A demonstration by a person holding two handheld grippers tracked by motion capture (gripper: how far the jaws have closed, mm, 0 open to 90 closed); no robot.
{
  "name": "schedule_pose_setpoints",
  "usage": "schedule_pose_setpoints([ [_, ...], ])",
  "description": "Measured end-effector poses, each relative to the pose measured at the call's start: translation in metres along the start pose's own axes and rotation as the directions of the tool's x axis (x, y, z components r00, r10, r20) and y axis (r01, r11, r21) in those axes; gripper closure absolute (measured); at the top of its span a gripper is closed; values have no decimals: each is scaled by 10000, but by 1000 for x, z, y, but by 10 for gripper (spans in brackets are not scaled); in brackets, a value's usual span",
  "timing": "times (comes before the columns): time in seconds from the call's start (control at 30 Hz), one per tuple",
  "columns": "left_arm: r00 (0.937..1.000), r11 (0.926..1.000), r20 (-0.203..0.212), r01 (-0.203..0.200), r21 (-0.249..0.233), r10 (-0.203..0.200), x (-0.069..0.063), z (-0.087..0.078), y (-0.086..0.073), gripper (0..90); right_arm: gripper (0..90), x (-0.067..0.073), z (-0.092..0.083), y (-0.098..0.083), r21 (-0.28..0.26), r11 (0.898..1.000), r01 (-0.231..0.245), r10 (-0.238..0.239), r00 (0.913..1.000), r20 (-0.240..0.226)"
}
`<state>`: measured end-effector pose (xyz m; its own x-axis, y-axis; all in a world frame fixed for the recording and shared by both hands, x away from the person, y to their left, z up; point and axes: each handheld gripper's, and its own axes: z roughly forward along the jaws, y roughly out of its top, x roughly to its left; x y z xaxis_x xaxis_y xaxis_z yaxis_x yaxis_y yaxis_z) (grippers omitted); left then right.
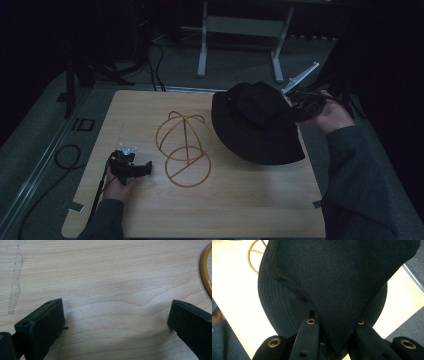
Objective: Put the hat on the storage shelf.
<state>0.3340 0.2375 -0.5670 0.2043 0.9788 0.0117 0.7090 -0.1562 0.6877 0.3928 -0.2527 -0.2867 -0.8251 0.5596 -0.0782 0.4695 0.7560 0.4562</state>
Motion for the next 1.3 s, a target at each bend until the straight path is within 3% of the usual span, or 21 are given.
schedule_pose_setpoints([
  [0.43,10000,10000,6,4,10,-4,0,0,0,12,842,1,-18,5,-320,9994,130,-126,9999,108],
  [1.3,10000,10000,12,-12,15,11,0,0,0,12,842,10,-35,19,-749,9956,568,-562,9984,96],
])
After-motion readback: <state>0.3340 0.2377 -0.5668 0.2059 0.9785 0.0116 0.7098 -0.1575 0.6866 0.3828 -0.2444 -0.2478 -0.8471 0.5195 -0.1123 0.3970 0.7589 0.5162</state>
